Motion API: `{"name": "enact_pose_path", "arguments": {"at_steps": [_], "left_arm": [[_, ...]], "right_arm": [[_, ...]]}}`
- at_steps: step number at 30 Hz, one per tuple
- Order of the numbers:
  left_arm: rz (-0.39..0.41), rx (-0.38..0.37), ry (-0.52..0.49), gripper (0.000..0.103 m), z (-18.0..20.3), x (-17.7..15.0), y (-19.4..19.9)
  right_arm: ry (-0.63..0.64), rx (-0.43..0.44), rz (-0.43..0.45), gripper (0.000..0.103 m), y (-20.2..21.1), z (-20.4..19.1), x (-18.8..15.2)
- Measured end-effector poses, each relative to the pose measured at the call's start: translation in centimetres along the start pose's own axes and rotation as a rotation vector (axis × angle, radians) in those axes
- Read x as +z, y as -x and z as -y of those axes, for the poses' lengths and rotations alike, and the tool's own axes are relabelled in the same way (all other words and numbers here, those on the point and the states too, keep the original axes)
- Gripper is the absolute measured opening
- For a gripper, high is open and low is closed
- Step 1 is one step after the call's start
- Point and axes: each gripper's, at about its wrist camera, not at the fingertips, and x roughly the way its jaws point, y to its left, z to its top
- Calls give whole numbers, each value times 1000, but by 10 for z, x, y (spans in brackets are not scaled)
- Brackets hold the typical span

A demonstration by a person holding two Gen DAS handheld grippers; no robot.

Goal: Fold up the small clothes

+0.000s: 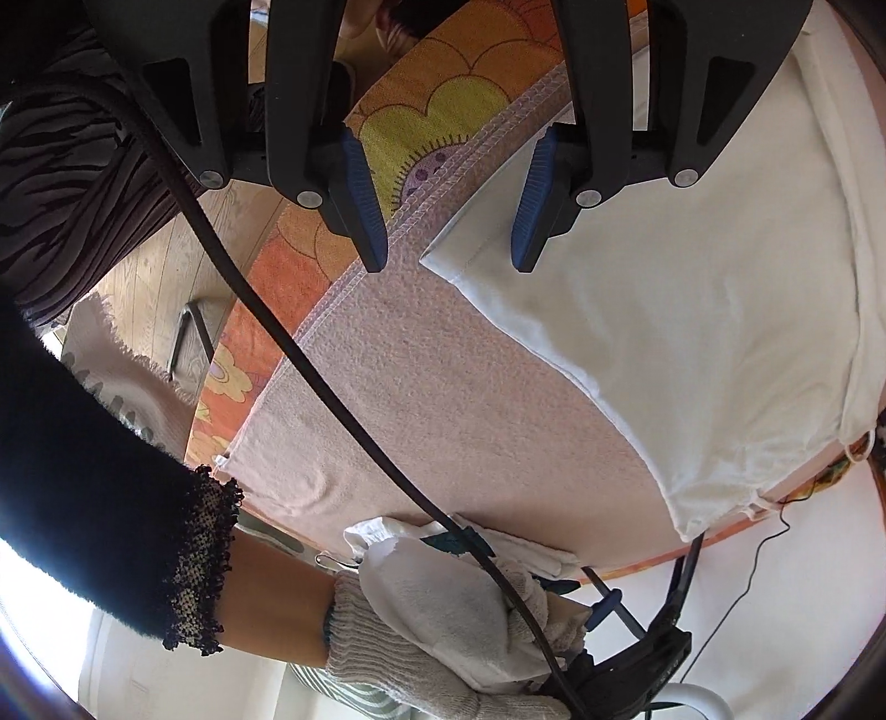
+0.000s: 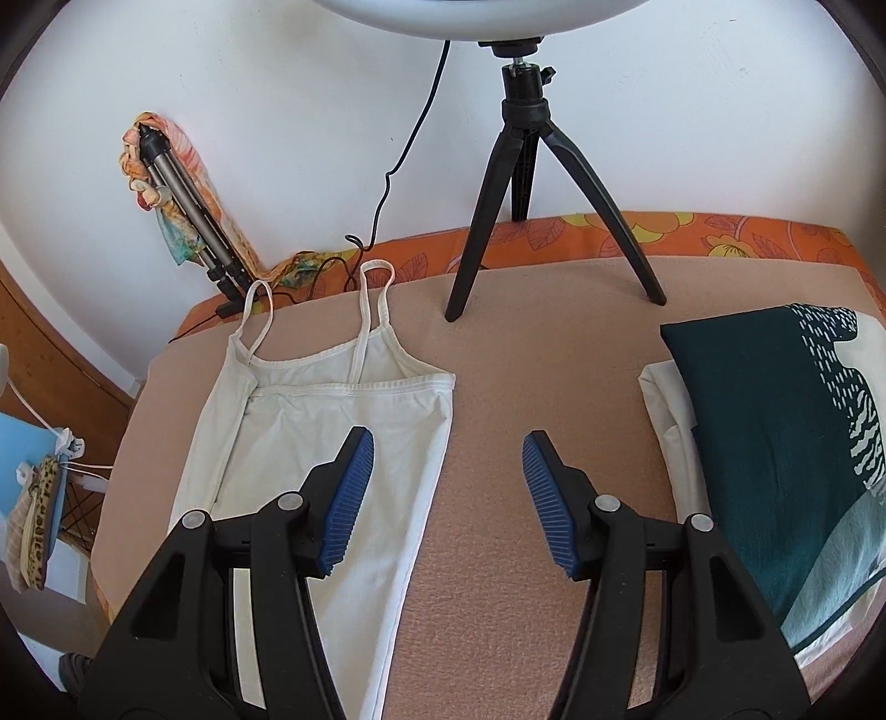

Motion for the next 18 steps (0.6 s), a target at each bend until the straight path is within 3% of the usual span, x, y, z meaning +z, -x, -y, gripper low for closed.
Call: {"name": "enact_pose_path", "arguments": {"at_steps": [6,9,11,18], "left_arm": [[22,39,-6,44,1,-3,-5],[47,60,-5,33,-1,-6,-5],[57,52,11,13,-5,-6,-4],[126,-9,139,6,-24,-7,11]], "right_arm": [[-21,45,-25,59,-36,4,1],[-33,63,-39,59,-51,6,2],[-31,59,-51,59,-61,5,2],[-36,58,-66,58,-78,4,5]]}}
